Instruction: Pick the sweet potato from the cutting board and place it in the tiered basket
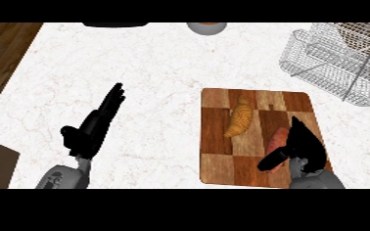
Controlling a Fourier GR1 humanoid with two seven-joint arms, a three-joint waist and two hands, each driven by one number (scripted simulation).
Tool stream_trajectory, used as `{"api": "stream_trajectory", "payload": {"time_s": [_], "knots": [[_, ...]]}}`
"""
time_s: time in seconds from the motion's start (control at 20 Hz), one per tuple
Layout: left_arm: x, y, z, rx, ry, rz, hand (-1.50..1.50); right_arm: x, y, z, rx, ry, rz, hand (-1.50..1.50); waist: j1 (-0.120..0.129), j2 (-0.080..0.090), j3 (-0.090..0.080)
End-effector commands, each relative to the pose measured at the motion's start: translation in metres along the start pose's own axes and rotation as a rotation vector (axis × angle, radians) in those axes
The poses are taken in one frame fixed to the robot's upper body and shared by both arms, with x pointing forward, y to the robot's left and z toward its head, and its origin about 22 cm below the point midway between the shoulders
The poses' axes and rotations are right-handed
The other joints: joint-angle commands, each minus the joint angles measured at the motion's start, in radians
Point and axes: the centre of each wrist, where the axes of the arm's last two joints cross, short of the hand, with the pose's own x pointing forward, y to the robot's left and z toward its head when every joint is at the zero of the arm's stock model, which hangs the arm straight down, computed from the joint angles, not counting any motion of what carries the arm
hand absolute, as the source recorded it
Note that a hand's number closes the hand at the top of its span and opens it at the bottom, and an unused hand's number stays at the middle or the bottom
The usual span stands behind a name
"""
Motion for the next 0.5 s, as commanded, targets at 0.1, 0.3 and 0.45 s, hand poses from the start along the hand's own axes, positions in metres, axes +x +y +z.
{"api": "stream_trajectory", "payload": {"time_s": [0.1,0.3,0.45], "knots": [[0.003,-0.005,0.000,-0.006,-0.013,-0.002,0.00,0.009,0.006,-0.004,0.007,0.182,0.005,-1.50,0.007,0.002,0.001],[0.004,-0.004,0.008,-0.008,0.012,-0.013,0.00,-0.007,0.002,-0.007,-0.025,0.087,-0.118,1.50,0.005,0.000,0.001],[-0.007,0.003,0.002,-0.006,-0.009,-0.001,0.00,0.017,0.017,0.016,-0.114,0.006,-0.113,1.50,0.005,0.002,0.001]]}}
